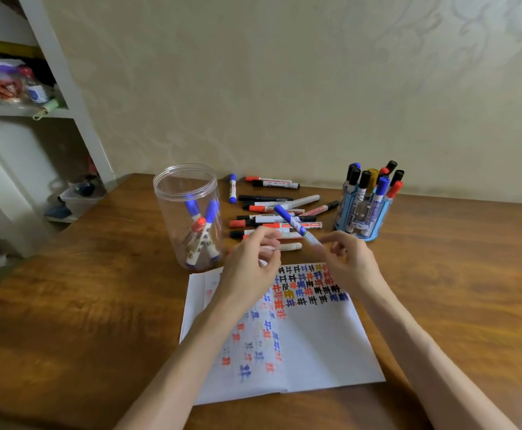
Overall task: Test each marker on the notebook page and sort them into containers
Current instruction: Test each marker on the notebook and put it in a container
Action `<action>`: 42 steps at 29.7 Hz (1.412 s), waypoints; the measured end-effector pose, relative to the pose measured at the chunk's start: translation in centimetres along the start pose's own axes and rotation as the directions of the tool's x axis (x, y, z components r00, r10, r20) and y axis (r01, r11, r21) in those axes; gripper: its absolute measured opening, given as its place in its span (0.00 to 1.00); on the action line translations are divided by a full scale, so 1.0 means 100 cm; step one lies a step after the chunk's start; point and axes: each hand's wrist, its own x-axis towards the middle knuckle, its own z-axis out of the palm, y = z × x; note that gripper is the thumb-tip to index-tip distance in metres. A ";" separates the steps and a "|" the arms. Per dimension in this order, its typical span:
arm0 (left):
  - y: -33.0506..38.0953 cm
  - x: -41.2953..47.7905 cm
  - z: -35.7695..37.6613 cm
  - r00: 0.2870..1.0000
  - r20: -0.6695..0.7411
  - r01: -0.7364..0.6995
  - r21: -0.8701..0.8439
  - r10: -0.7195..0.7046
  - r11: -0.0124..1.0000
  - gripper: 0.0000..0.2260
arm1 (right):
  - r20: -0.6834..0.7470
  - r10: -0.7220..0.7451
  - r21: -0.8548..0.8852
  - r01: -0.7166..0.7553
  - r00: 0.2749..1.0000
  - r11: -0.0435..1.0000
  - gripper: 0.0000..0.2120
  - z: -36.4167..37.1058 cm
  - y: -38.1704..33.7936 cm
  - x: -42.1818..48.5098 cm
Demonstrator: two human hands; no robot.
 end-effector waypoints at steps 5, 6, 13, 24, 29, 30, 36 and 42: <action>-0.008 -0.001 -0.002 0.992 -0.060 -0.105 0.047 0.108 0.993 0.24 | 0.293 -0.043 0.083 0.020 0.955 0.996 0.08 -0.022 -0.011 -0.020; -0.008 -0.002 -0.003 0.993 -0.065 -0.098 0.081 0.103 0.992 0.21 | 0.322 -0.061 0.133 0.018 0.945 0.991 0.07 -0.025 -0.011 -0.025; -0.005 -0.013 -0.003 0.976 0.204 -0.072 -0.001 0.071 0.997 0.12 | 0.288 0.115 0.743 -0.297 0.951 0.600 0.12 -0.013 -0.018 -0.051; -0.003 -0.028 -0.001 0.951 0.273 -0.164 0.047 0.145 0.985 0.08 | 0.142 -0.061 0.645 -0.046 0.988 0.763 0.11 0.005 -0.021 -0.064; -0.018 -0.024 -0.024 0.954 0.298 -0.006 -0.042 0.018 0.999 0.07 | 0.026 0.011 0.693 -0.026 1.000 0.721 0.17 -0.025 -0.006 -0.052; -0.024 -0.022 -0.030 0.963 0.270 0.012 -0.052 0.002 0.999 0.07 | -0.021 0.035 0.698 -0.010 0.999 0.716 0.20 -0.034 0.002 -0.048; -0.013 -0.023 -0.020 0.977 0.204 -0.036 -0.091 0.054 0.995 0.21 | 0.127 0.100 0.583 -0.155 0.987 0.798 0.16 -0.011 -0.013 -0.055; -0.023 -0.027 -0.020 0.980 0.169 -0.096 -0.060 0.105 0.994 0.13 | 0.185 0.091 0.516 -0.176 0.978 0.838 0.05 0.004 -0.013 -0.068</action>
